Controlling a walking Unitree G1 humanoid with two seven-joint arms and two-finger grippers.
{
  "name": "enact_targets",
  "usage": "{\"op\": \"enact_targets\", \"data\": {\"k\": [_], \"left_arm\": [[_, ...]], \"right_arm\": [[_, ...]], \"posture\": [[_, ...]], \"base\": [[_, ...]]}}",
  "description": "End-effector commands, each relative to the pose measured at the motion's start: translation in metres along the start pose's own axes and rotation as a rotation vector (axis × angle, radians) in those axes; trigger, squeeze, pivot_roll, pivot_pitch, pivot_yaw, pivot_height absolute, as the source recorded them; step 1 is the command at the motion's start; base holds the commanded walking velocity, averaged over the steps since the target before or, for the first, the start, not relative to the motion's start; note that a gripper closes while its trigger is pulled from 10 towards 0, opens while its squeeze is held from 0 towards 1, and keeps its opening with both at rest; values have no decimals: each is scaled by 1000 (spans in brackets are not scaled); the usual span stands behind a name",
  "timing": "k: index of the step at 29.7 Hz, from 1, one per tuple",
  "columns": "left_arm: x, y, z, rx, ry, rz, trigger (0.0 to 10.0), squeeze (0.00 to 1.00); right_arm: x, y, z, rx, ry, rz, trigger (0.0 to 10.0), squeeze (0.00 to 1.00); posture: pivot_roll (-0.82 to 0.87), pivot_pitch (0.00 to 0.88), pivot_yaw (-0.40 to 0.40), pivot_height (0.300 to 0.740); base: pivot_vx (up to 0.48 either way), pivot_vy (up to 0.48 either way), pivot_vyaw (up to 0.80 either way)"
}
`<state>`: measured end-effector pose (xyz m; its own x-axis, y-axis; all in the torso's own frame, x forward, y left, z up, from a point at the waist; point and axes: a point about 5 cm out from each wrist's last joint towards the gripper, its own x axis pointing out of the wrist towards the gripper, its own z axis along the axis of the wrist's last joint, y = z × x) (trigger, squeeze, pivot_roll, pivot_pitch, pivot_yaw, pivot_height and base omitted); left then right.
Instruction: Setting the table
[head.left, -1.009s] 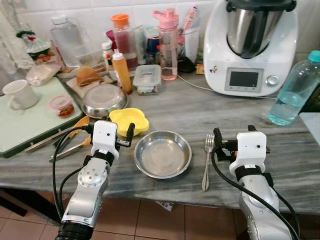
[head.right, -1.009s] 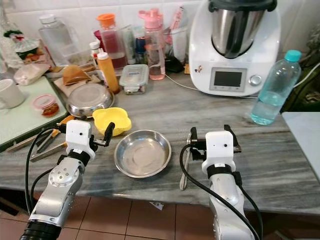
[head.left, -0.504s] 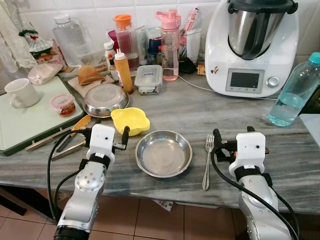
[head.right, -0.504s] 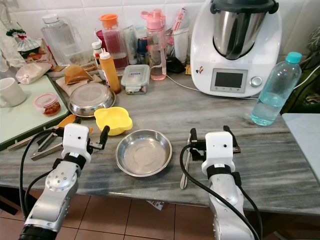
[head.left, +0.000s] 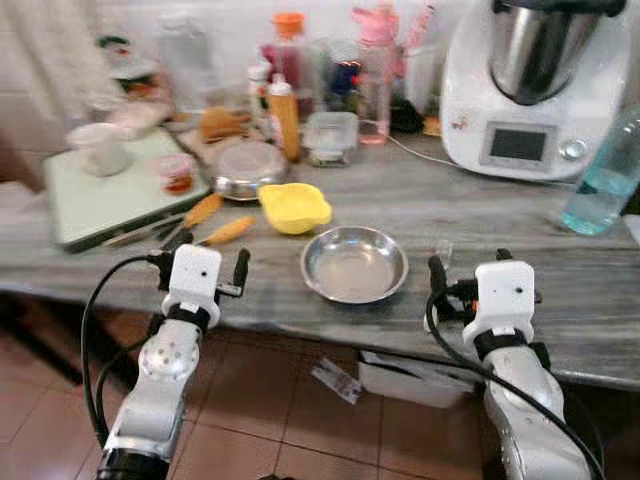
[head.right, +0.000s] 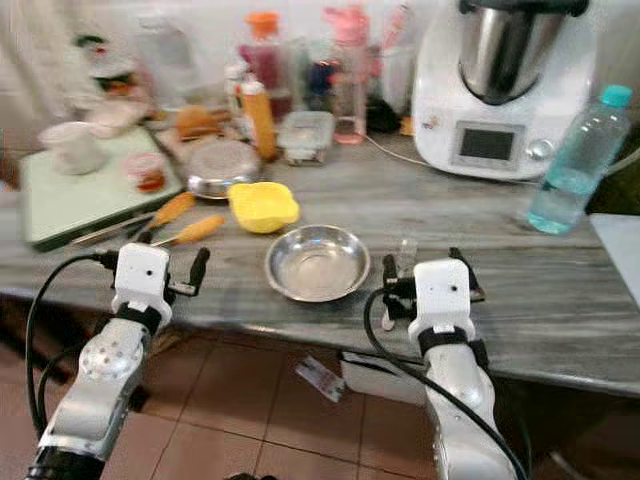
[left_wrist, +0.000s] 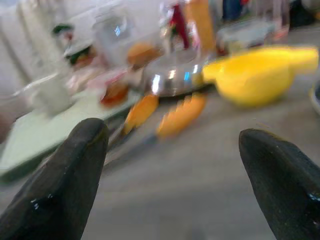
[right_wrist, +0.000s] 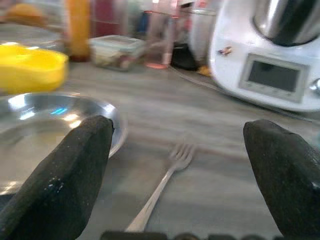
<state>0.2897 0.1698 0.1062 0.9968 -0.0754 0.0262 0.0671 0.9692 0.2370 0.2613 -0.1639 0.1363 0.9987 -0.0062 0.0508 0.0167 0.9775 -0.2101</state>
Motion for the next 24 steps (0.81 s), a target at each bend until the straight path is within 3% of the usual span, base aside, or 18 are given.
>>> {"op": "enact_targets", "data": {"k": [1,15,19,24], "left_arm": [[5,0,8,15,-23,-13,10000,0],[5,-7,3,37,-8,-118,10000,0],[1,-5,-3,33,9,-106,10000,0],[-14,5,-22,12,79,-19,10000,0]], "right_arm": [[-1,-2,1,7,-7,-12,10000,475],[6,4,-2,12,-18,17,10000,475],[4,8,-5,24,-17,47,10000,467],[1,7,-13,20,6,67,10000,463]], "posture": [[-81,0,70,740],[-63,0,63,740],[-69,0,61,740],[-63,0,59,740]], "base": [[-319,0,0],[-329,0,0],[-331,0,0],[-299,0,0]]}}
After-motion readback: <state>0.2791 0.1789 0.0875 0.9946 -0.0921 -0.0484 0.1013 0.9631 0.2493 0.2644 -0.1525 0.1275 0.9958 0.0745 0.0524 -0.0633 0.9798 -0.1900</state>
